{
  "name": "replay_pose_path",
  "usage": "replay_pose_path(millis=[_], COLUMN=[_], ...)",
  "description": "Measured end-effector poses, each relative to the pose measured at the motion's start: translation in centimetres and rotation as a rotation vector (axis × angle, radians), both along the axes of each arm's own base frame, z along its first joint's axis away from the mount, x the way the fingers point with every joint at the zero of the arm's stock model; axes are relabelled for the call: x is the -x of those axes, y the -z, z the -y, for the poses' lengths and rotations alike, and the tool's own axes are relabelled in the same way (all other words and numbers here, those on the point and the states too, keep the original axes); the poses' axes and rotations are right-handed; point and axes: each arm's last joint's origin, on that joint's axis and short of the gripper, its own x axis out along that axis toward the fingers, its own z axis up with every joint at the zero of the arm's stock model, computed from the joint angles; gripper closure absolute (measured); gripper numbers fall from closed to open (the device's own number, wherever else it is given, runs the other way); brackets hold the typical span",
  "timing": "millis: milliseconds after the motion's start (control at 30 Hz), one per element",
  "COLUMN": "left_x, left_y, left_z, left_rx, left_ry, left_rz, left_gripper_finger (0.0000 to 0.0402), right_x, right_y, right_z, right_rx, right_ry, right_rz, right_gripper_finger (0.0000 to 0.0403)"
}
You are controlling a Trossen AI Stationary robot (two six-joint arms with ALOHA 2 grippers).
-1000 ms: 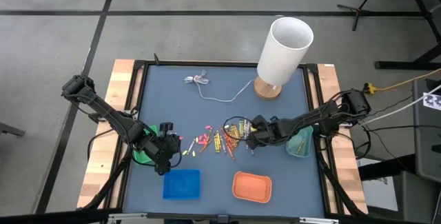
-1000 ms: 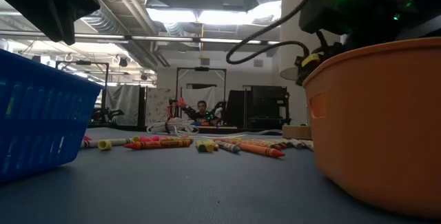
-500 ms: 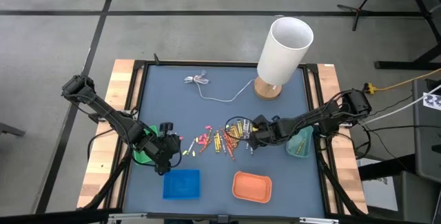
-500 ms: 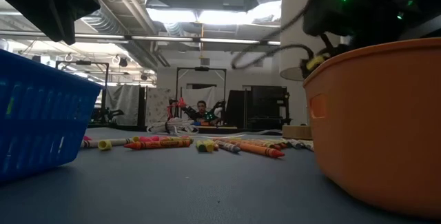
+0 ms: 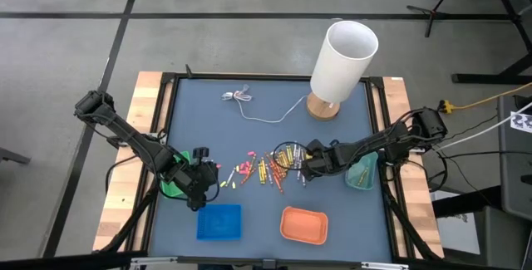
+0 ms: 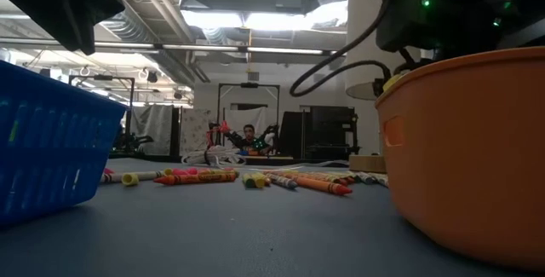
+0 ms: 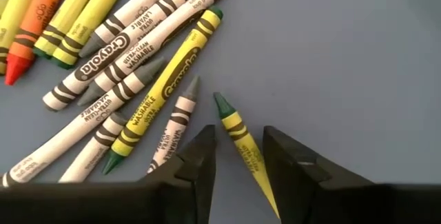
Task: Sort crayons
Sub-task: Put the green crayon into the orange bin
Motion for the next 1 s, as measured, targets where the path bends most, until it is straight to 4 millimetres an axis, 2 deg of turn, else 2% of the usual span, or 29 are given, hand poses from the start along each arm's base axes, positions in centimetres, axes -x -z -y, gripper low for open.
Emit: replay_pose_path(millis=[367,667,1000], left_x=[-0.3,-0.6,-0.8], left_y=[-0.2,-0.4,-0.5], left_z=[-0.1,0.0,0.1], left_rx=[-0.046,-0.057,-0.045], left_ry=[-0.032,-0.053,-0.059], left_rz=[0.061,0.116,0.144], left_gripper_finger=[0.0308,0.0308,0.0308], right_x=[0.0,-0.6,-4.1], right_y=[0.0,-1.1,-6.0], right_z=[0.0,-0.3,-2.1], right_rx=[0.016,-0.048,-0.194], right_ry=[-0.055,-0.112,-0.313], right_rz=[-0.016,-0.063,0.053], right_gripper_finger=[0.0394,0.0380,0.0392])
